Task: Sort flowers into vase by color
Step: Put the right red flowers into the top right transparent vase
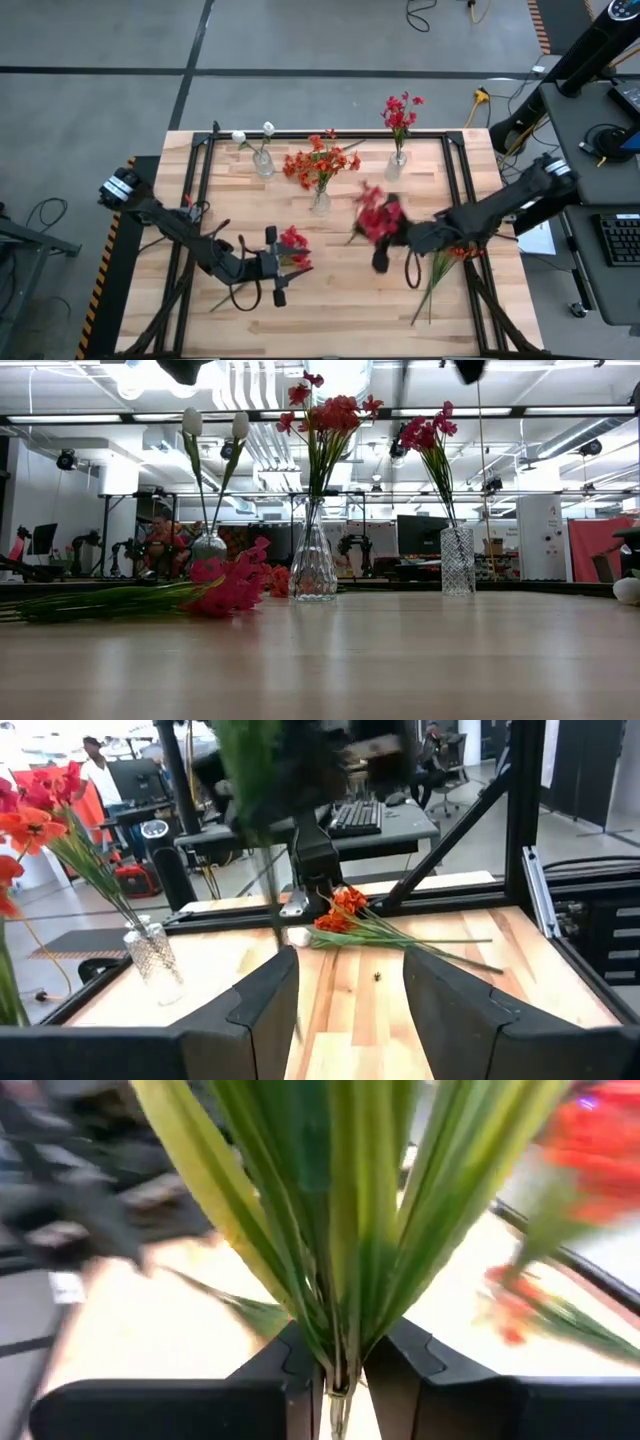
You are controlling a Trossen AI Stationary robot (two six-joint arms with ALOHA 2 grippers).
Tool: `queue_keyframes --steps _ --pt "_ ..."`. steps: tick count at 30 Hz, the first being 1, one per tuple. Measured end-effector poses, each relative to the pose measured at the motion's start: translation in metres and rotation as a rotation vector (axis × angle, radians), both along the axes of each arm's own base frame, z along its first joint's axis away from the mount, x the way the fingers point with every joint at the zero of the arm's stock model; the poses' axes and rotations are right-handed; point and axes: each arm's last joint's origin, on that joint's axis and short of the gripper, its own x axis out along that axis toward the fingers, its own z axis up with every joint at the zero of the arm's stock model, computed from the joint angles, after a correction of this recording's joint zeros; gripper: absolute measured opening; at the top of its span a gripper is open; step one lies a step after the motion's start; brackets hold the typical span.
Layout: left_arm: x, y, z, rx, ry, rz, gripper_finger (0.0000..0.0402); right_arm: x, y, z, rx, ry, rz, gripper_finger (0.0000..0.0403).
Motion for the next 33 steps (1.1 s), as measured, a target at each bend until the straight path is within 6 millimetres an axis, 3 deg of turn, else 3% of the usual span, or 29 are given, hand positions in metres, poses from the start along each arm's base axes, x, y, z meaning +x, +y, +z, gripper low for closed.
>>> queue_keyframes --steps 6,15,22,33 --pt "-0.01 0.007 0.019 -0.021 -0.026 0.0 0.0165 -0.037 -0.029 0.025 -0.1 0.075 -0.331 0.0052" --pt "-0.033 0.022 0.058 -0.047 -0.123 0.001 0.0165 -0.067 -0.075 0.059 -0.061 -0.004 -0.549 0.0052" --pt "-0.049 0.034 0.077 -0.047 -0.142 0.003 0.0165 -0.084 -0.106 0.062 -0.062 0.021 -0.688 0.0052" --pt "-0.053 0.036 0.076 -0.026 -0.109 0.004 0.0165 -0.093 -0.135 0.065 -0.094 0.078 -0.775 0.0052"
